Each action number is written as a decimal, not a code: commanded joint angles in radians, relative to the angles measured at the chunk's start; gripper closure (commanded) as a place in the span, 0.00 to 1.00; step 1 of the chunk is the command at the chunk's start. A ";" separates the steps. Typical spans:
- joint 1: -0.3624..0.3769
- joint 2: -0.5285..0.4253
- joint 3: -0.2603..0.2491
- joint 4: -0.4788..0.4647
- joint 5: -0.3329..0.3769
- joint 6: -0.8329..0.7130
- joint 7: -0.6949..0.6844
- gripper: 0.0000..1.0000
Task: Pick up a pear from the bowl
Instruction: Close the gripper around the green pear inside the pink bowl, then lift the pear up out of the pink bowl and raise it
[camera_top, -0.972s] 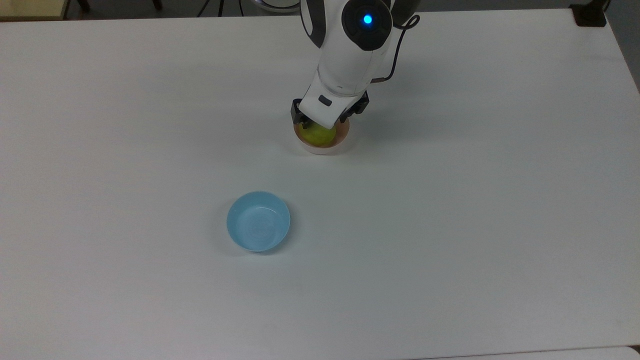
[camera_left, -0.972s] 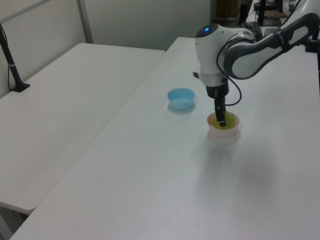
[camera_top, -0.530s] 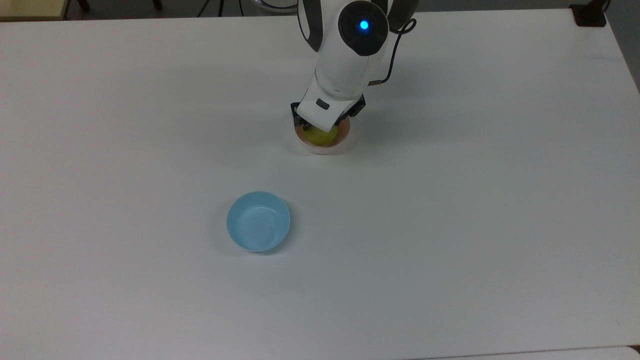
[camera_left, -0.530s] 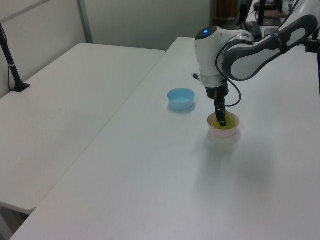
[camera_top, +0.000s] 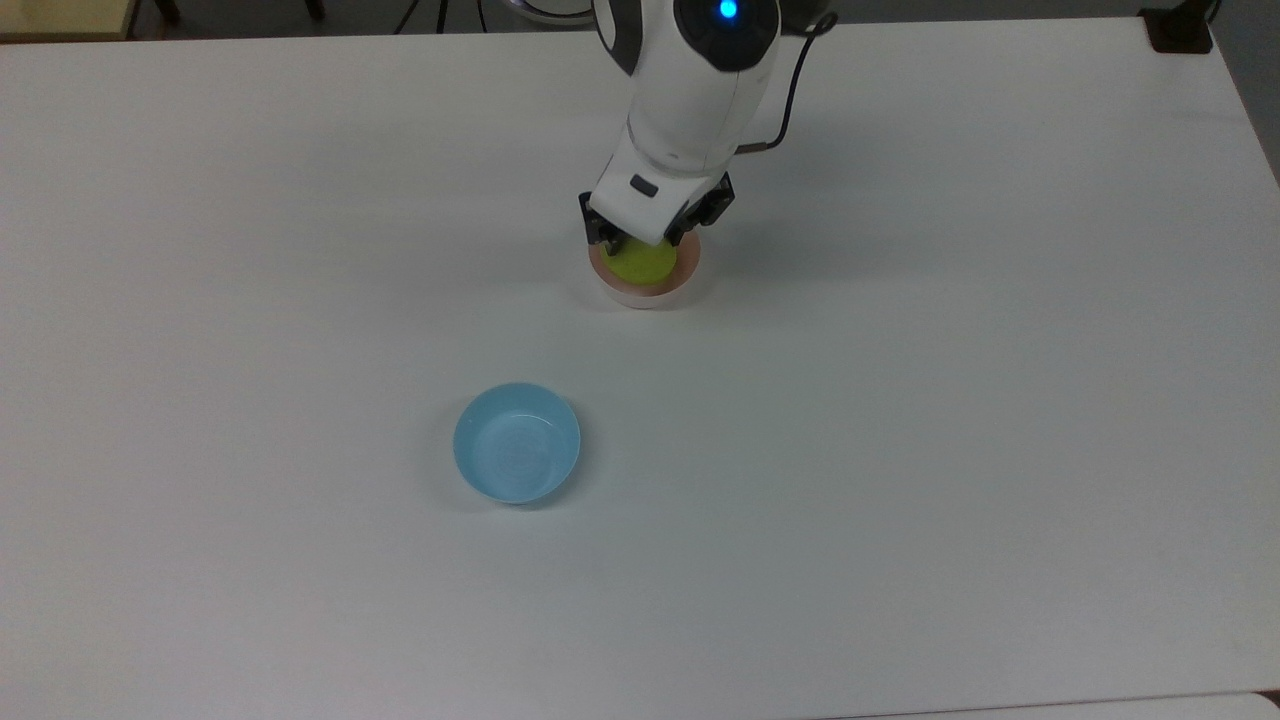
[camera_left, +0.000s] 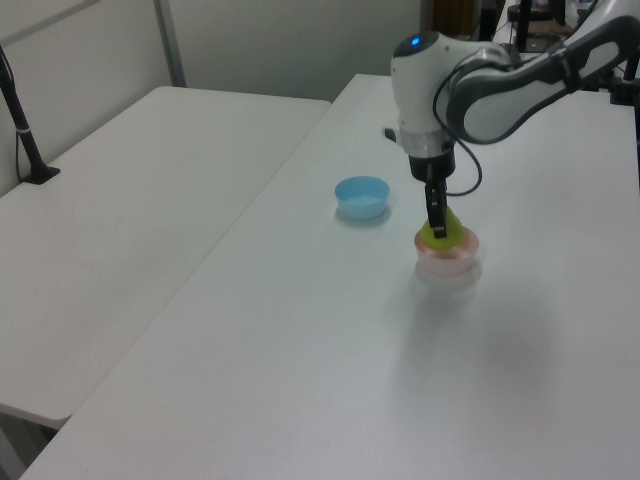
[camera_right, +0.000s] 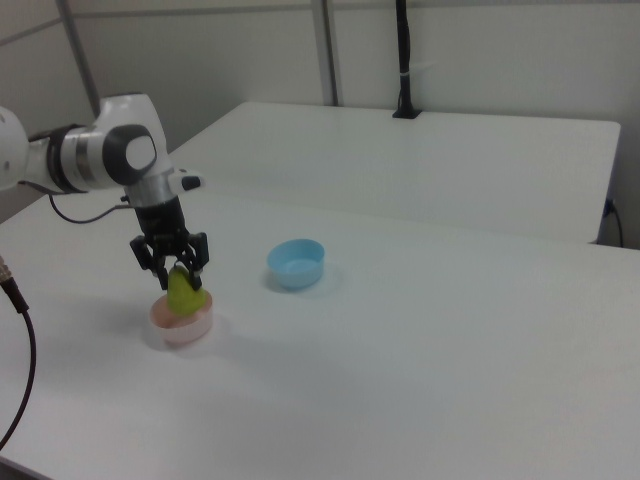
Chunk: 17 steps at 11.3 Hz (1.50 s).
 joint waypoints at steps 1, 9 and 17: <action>0.008 -0.073 -0.003 0.061 0.020 -0.129 -0.011 0.69; -0.119 -0.112 -0.022 0.211 0.068 -0.266 -0.097 0.69; -0.307 -0.068 -0.025 0.124 0.058 -0.060 -0.198 0.69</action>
